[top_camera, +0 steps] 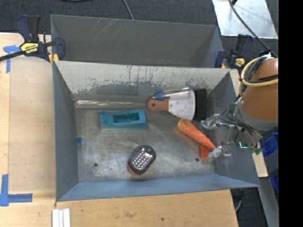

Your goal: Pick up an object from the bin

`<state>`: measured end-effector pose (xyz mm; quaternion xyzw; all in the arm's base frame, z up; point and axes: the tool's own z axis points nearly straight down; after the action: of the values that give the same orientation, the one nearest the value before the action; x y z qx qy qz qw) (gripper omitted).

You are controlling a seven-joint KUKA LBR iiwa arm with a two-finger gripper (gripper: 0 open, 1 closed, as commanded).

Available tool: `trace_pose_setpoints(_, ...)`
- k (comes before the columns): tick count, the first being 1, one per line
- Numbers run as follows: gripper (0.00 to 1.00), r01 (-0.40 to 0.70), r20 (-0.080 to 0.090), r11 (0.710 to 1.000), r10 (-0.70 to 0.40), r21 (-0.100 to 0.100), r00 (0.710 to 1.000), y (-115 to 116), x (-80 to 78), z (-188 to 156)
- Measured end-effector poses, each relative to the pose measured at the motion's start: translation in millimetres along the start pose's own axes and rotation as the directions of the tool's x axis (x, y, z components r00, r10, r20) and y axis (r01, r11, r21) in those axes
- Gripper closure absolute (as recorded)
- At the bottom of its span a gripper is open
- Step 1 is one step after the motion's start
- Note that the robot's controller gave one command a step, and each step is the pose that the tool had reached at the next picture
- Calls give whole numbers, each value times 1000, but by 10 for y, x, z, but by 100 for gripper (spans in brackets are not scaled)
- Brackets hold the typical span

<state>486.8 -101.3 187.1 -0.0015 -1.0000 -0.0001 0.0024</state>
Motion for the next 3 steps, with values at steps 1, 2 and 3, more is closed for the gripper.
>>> trace_pose_setpoints(1, 0, 3, 8, 1000, -3, 1, 1000, 3, -18, -36)
trace_pose_setpoints(2, 0, -43, 17, 999, 43, 2, 999, -6, -89, 341)
trace_pose_setpoints(3, 0, -206, 13, 979, 206, -2, 979, -115, -203, 895)
